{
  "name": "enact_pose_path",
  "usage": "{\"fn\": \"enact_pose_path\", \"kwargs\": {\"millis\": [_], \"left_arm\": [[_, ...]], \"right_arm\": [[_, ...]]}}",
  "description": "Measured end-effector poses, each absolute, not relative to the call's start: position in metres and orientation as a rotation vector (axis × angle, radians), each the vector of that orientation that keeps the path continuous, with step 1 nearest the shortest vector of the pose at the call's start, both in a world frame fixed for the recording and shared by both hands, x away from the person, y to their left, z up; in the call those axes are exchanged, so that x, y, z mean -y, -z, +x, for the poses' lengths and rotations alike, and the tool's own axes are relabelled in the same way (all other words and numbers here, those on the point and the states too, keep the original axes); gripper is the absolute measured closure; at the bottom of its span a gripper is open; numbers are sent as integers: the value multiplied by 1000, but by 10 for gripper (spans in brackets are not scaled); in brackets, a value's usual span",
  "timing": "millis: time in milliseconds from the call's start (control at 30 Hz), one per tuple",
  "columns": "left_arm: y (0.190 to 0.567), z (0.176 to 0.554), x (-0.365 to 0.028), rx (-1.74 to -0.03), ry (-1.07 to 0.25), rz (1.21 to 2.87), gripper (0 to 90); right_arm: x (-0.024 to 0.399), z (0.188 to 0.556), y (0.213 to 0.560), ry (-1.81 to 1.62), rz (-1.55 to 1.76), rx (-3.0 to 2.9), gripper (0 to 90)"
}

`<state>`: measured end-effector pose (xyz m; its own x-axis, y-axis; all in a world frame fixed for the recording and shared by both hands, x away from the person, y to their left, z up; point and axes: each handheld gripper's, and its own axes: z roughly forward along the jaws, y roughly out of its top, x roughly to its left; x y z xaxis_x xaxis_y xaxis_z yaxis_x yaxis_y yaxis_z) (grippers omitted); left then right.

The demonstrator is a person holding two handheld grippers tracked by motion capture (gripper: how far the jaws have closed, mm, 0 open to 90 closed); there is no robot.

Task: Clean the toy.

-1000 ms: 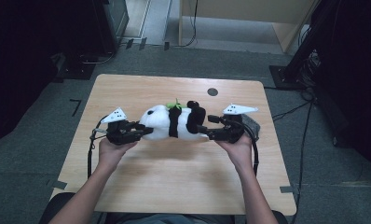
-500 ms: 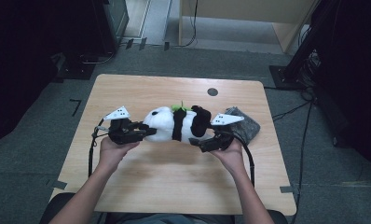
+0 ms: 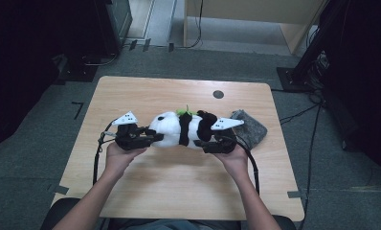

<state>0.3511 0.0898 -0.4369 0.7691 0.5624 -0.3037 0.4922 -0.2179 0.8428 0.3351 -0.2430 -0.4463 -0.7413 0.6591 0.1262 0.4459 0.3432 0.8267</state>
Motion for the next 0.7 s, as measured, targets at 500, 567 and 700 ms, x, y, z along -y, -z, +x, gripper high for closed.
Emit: {"fn": "enact_pose_path", "kwargs": {"millis": [500,567,700], "left_arm": [[442,348,-110,-692,-151,1791,241],[444,346,-108,-677,-138,1800,242],[447,342,-102,-640,-133,1827,241]], "right_arm": [[264,333,420,-1361,1187,-2369,484],[270,332,416,-1390,1212,-2365,483],[279,330,408,-1441,1243,-2346,481]]}}
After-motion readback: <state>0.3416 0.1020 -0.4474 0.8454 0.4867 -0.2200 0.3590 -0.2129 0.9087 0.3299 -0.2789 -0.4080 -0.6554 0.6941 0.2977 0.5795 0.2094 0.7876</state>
